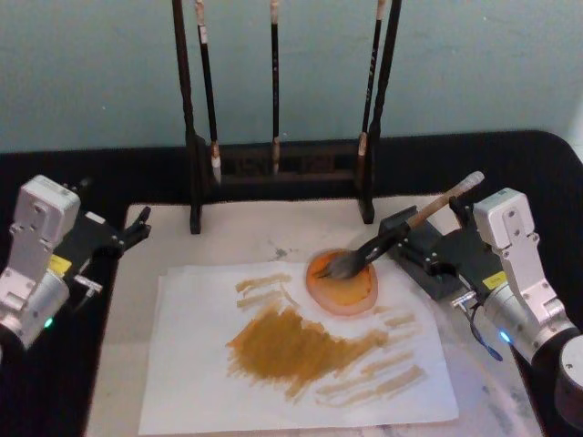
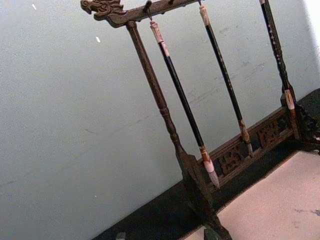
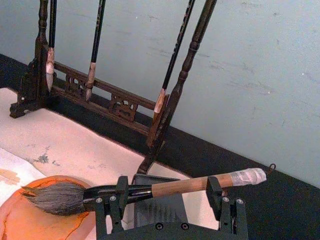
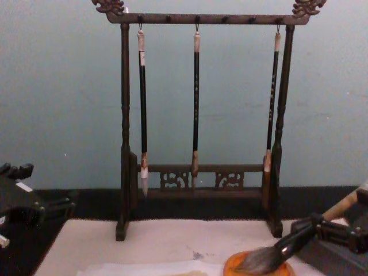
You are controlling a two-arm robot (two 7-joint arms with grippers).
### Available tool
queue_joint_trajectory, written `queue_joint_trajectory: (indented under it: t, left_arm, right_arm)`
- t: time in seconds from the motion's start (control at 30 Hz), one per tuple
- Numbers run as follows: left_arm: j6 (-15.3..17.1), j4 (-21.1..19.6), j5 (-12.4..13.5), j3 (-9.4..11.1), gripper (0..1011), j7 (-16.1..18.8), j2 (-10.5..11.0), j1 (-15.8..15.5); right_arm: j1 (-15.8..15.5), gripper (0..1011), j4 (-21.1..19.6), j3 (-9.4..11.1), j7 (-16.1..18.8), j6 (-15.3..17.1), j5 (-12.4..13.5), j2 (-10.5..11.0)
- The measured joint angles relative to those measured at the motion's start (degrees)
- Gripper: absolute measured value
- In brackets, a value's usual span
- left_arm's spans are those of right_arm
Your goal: Pick up the brush from the inkstone, write on the paper, then place the brush back to its original position.
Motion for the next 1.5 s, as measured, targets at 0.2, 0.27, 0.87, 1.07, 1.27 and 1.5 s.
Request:
queue_joint_trajectory:
  t: [0.2,0.27,0.87,1.07,1.27,1.5]
  left_arm:
    - [0.00,0.00,0.00,0.00,1010,0.00,0.00,0.00]
    - [0.00,0.00,0.00,0.00,1010,0.00,0.00,0.00]
    - [0.00,0.00,0.00,0.00,1010,0.00,0.00,0.00]
    - [0.00,0.00,0.00,0.00,1010,0.00,0.00,0.00]
    - [0.00,0.00,0.00,0.00,1010,0.00,0.00,0.00]
    - [0.00,0.00,0.00,0.00,1010,0.00,0.00,0.00]
  right_arm:
    - [0.00,1000,-0.03,0.00,0.04,0.00,0.03,0.00]
    - [0.00,1000,-0.04,0.00,0.05,0.00,0.05,0.00]
    - [0.00,1000,-0.04,0.00,0.04,0.00,0.10,0.00]
    - [0.00,1000,-0.04,-0.01,0.04,0.00,0.10,0.00]
    - [0.00,1000,-0.04,0.00,0.04,0.00,0.10,0.00]
    - [0.00,1000,-0.04,-0.01,0.04,0.00,0.10,0.00]
